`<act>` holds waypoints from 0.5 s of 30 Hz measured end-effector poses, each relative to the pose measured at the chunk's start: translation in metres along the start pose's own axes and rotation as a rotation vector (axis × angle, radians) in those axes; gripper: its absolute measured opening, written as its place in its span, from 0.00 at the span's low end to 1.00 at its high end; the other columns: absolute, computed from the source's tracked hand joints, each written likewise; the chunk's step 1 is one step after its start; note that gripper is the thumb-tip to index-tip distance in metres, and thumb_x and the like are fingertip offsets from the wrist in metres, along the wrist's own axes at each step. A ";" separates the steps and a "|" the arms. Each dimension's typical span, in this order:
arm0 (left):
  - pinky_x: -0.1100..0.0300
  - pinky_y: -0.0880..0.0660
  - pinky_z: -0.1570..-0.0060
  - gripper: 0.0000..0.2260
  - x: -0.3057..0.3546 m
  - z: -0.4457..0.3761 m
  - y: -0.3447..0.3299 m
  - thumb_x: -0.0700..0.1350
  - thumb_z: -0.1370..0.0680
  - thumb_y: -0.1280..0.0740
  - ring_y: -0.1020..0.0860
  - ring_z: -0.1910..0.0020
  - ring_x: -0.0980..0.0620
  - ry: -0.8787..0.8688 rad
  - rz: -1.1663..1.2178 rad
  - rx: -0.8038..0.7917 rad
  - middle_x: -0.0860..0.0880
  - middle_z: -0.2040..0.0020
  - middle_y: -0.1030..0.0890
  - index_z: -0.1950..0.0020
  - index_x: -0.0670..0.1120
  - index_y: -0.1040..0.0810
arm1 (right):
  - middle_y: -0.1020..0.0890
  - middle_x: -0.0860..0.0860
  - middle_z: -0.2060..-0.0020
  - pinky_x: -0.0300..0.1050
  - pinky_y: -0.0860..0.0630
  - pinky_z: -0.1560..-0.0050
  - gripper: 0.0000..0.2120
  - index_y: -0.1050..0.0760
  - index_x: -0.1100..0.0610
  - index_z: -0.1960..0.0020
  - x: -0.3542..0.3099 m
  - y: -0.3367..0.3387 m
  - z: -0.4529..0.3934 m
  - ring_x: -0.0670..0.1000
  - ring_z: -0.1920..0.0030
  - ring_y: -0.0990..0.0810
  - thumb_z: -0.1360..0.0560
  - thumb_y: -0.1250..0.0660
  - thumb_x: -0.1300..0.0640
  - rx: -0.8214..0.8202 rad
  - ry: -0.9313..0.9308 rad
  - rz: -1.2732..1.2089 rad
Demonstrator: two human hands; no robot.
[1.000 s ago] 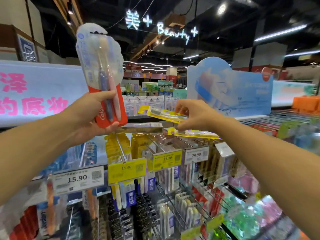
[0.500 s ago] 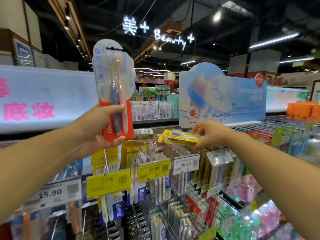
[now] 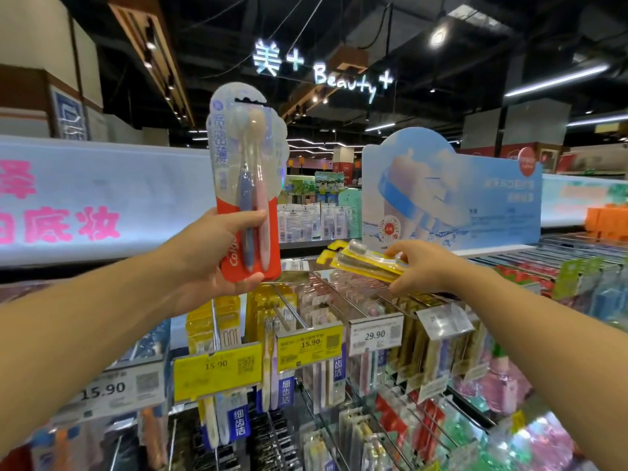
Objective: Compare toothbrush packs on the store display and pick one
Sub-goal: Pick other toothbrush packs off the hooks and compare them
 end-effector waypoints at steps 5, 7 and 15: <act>0.54 0.19 0.63 0.05 0.003 -0.002 -0.012 0.51 0.18 0.32 0.15 0.50 0.42 -0.015 -0.005 -0.018 0.40 0.43 0.15 0.43 0.54 0.22 | 0.22 0.52 0.39 0.51 0.20 0.49 0.33 0.30 0.50 0.29 -0.025 0.030 0.007 0.54 0.47 0.20 0.31 0.22 0.49 0.157 0.014 -0.157; 0.52 0.19 0.60 0.05 0.002 -0.005 -0.019 0.51 0.18 0.32 0.16 0.50 0.41 -0.014 0.004 -0.006 0.40 0.42 0.15 0.43 0.54 0.23 | 0.20 0.52 0.45 0.51 0.18 0.51 0.29 0.29 0.50 0.34 -0.044 0.039 0.014 0.53 0.52 0.19 0.31 0.22 0.50 0.208 0.054 -0.347; 0.54 0.22 0.65 0.14 -0.003 -0.001 -0.056 0.50 0.20 0.31 0.16 0.51 0.40 0.004 0.037 -0.007 0.40 0.44 0.15 0.35 0.54 0.27 | 0.16 0.49 0.46 0.53 0.20 0.44 0.33 0.25 0.49 0.34 -0.141 0.037 0.052 0.50 0.46 0.15 0.29 0.34 0.27 0.227 0.268 -0.972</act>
Point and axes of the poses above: each hand's wrist, its own z-axis away from the middle knuckle, its own y-axis out of the back of the hand, x = y × z, the point moved 3 cm from there along -z, towards the middle knuckle
